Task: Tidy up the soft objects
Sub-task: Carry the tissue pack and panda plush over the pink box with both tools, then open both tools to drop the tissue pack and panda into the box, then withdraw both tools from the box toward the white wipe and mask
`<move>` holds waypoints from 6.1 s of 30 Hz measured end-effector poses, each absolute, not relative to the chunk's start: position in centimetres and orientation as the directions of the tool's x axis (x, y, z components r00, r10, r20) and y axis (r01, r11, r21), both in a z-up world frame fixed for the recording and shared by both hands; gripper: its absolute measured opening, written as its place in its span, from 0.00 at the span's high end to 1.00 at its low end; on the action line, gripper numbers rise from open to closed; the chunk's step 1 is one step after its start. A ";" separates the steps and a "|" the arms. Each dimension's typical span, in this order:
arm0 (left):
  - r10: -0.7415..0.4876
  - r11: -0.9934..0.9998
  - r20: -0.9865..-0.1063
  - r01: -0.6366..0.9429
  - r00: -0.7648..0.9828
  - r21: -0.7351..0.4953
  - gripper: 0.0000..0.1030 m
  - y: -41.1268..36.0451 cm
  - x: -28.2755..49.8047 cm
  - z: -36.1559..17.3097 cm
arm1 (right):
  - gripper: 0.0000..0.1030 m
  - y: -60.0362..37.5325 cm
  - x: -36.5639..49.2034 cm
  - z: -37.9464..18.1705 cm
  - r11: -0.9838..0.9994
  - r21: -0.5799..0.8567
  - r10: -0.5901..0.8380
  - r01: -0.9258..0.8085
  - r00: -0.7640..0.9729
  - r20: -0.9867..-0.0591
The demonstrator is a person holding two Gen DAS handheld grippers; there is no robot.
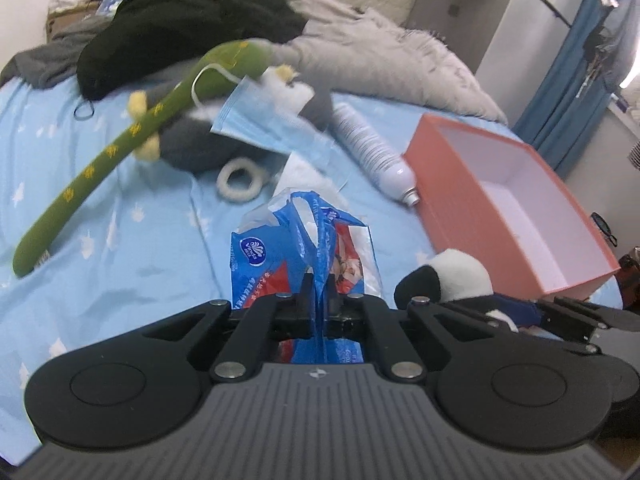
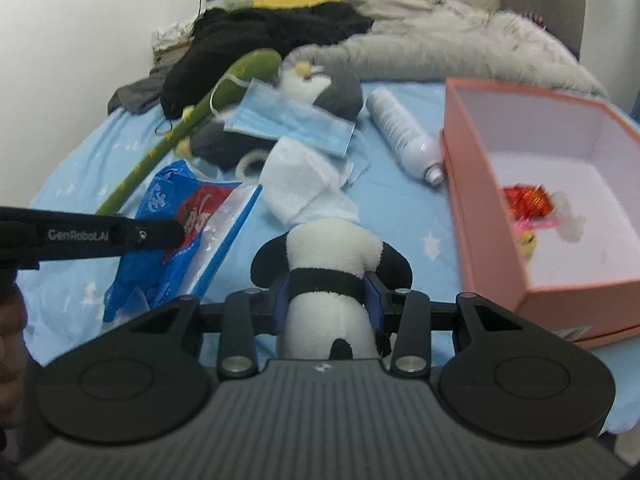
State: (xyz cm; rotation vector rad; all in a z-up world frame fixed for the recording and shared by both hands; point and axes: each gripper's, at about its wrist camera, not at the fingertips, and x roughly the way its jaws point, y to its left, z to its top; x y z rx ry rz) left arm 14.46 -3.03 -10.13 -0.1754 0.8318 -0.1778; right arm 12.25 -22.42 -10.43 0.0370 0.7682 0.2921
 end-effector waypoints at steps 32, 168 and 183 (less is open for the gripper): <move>-0.436 0.899 -0.617 0.353 0.655 -0.260 0.96 -13.6 11.1 -3.5 | 0.59 -32.1 5.1 -3.1 0.989 0.145 0.076 0.005 0.834 -0.547; -0.303 0.952 -0.645 0.184 0.702 -0.246 0.95 -1.4 5.8 -6.7 | 0.51 -23.6 2.6 -6.0 0.957 0.203 0.287 -0.207 0.784 -0.551; -0.271 0.953 -0.672 0.092 0.690 -0.290 0.72 2.4 11.8 -11.5 | 0.51 -21.5 8.1 -9.2 0.949 0.212 0.314 -0.232 0.740 -0.595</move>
